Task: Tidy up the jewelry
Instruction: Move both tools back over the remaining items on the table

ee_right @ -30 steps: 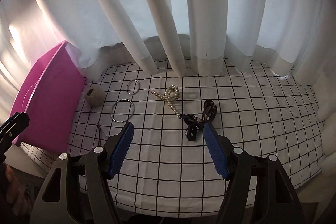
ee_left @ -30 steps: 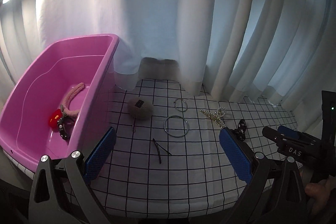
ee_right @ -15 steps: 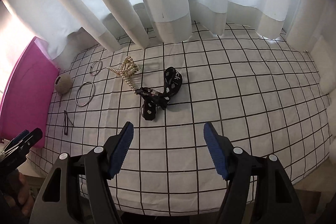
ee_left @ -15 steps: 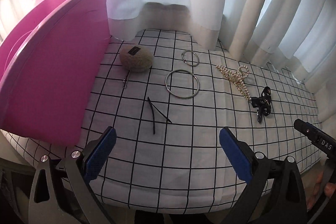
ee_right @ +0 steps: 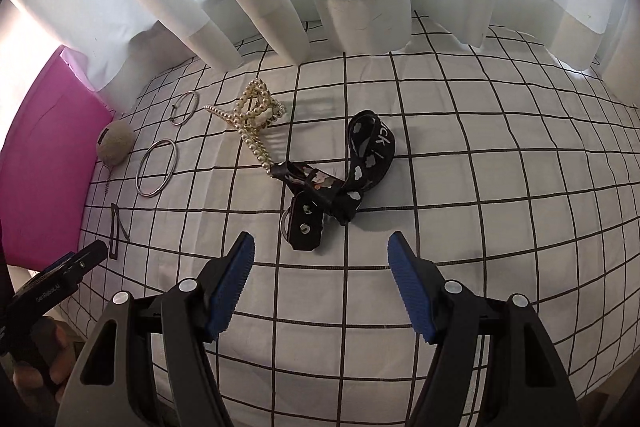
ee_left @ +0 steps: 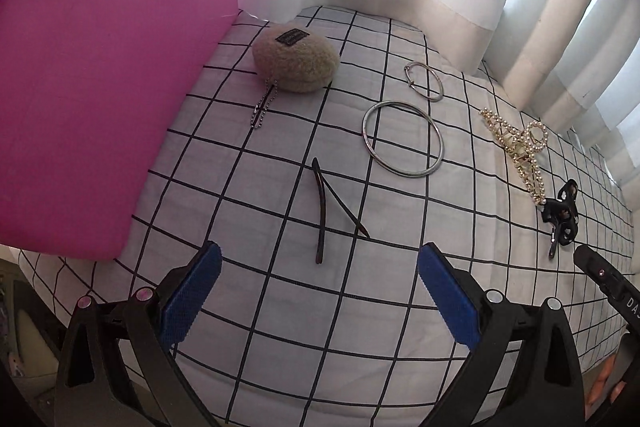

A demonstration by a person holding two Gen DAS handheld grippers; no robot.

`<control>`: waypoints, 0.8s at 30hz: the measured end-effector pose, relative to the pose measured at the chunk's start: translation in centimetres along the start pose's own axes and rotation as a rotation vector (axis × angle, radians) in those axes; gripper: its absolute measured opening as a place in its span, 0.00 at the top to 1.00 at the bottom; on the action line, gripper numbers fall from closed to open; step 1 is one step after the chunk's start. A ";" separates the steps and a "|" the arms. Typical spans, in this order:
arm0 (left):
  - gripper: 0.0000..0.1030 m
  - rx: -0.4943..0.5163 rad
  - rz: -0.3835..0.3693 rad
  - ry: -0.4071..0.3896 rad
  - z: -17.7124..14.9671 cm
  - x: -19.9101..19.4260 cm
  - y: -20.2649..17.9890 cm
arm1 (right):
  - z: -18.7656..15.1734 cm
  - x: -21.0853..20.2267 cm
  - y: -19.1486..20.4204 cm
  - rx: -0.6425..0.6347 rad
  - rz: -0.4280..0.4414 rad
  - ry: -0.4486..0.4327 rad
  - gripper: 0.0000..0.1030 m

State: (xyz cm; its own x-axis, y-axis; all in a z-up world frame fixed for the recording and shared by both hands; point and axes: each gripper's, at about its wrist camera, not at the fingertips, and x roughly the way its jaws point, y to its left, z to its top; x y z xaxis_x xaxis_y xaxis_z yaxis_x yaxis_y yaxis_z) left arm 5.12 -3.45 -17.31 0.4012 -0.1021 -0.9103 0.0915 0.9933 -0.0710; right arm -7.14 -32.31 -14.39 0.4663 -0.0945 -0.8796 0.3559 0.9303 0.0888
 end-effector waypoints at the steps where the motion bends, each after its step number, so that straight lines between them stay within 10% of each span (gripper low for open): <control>1: 0.06 -0.007 0.005 0.003 0.2 0.4 0.0 | 0.1 0.2 0.0 -0.003 -0.002 0.002 0.36; 24: 0.06 0.000 0.081 0.000 1.9 4.6 -1.4 | 0.9 3.9 0.0 -0.006 -0.075 0.028 0.35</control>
State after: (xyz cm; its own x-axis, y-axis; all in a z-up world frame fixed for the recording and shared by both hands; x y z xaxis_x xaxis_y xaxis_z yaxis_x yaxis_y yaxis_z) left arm 8.60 -5.41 -20.63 0.4070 -0.0210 -0.9132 0.0586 0.9983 0.0031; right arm -4.56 -33.00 -17.36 0.4154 -0.1539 -0.8965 0.3837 0.9233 0.0192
